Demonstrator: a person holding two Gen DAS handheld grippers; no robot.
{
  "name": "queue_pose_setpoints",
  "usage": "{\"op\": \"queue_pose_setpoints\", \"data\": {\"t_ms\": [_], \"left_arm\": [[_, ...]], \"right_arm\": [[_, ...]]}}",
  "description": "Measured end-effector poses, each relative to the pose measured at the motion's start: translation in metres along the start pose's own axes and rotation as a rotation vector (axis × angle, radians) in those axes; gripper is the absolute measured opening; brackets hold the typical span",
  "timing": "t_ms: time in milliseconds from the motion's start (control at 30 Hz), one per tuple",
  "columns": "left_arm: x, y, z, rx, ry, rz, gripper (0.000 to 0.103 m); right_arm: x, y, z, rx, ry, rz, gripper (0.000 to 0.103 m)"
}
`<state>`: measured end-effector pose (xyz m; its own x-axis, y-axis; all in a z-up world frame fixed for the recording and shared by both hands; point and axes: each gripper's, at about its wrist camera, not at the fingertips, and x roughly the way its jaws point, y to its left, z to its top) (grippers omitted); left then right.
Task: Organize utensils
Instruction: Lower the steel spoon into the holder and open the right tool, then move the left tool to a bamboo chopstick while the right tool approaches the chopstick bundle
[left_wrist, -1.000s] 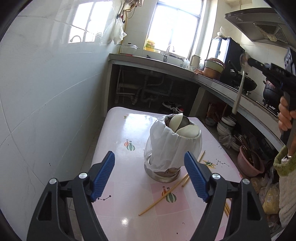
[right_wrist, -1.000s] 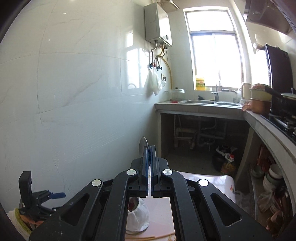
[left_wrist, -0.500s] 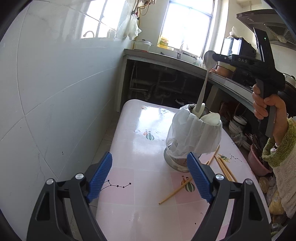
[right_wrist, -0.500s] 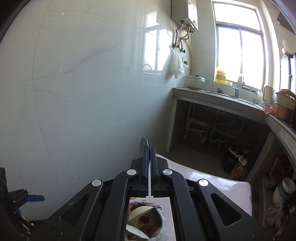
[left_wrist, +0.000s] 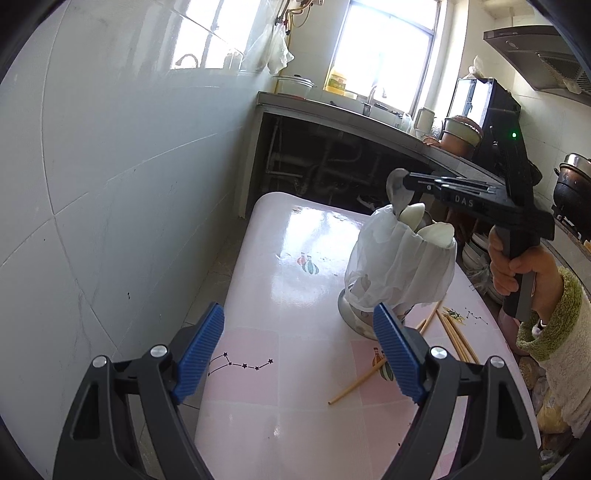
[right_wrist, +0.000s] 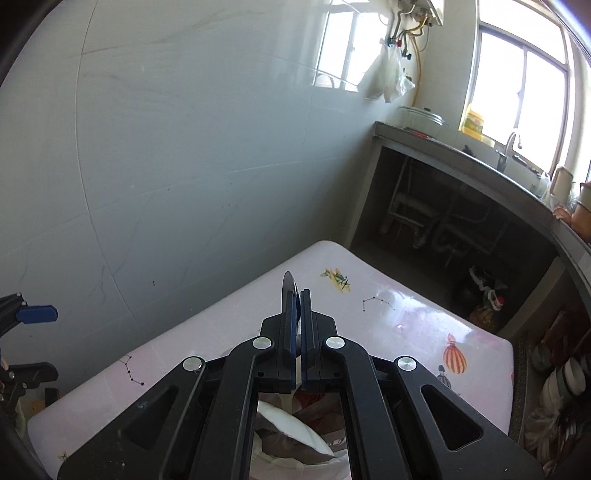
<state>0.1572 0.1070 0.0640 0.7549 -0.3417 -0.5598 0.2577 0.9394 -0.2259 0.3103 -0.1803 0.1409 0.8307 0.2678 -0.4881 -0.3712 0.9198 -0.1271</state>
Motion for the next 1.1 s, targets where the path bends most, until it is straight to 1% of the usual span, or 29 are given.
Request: {"op": "queue_pose_setpoints", "data": {"t_ms": [67, 233, 333, 500, 567, 633, 700, 767, 833, 867, 933, 1000, 1100], "left_arm": [[0.000, 0.001, 0.000, -0.002, 0.002, 0.001, 0.080], [0.000, -0.002, -0.001, -0.003, 0.003, 0.000, 0.080], [-0.003, -0.006, -0.002, 0.006, 0.001, 0.001, 0.080], [-0.003, -0.012, -0.003, 0.002, 0.016, 0.009, 0.081], [-0.005, -0.014, -0.004, 0.004, 0.015, 0.014, 0.081], [-0.008, -0.016, -0.005, 0.006, 0.012, 0.014, 0.081], [-0.012, -0.018, -0.007, 0.006, 0.009, 0.018, 0.081], [-0.015, -0.020, -0.008, 0.003, 0.006, 0.017, 0.081], [-0.018, -0.022, -0.010, 0.002, 0.000, 0.016, 0.081], [-0.019, -0.023, -0.012, 0.003, -0.003, 0.015, 0.081], [-0.021, -0.026, -0.014, 0.008, -0.007, 0.013, 0.081], [-0.021, -0.030, -0.019, 0.015, -0.003, 0.004, 0.081], [-0.018, -0.039, -0.027, 0.026, 0.014, -0.018, 0.081]], "right_arm": [[-0.003, 0.003, -0.003, -0.028, 0.008, -0.001, 0.000], [-0.004, 0.001, -0.007, -0.034, 0.060, 0.030, 0.001], [-0.002, 0.001, -0.012, -0.038, 0.087, 0.031, 0.001], [-0.008, -0.008, -0.007, 0.023, 0.082, 0.073, 0.002], [-0.015, -0.012, -0.004, 0.046, 0.063, 0.084, 0.006], [-0.026, -0.018, -0.002, 0.081, 0.038, 0.097, 0.013], [-0.041, -0.026, -0.001, 0.127, 0.011, 0.120, 0.014], [-0.061, -0.036, -0.003, 0.180, -0.021, 0.132, 0.020], [-0.083, -0.046, -0.010, 0.238, -0.048, 0.145, 0.029], [-0.095, -0.050, -0.015, 0.266, -0.060, 0.139, 0.032], [-0.118, -0.058, -0.029, 0.315, -0.080, 0.123, 0.044], [-0.140, -0.063, -0.047, 0.357, -0.094, 0.095, 0.050], [-0.163, -0.067, -0.083, 0.418, -0.077, 0.060, 0.053]]}}
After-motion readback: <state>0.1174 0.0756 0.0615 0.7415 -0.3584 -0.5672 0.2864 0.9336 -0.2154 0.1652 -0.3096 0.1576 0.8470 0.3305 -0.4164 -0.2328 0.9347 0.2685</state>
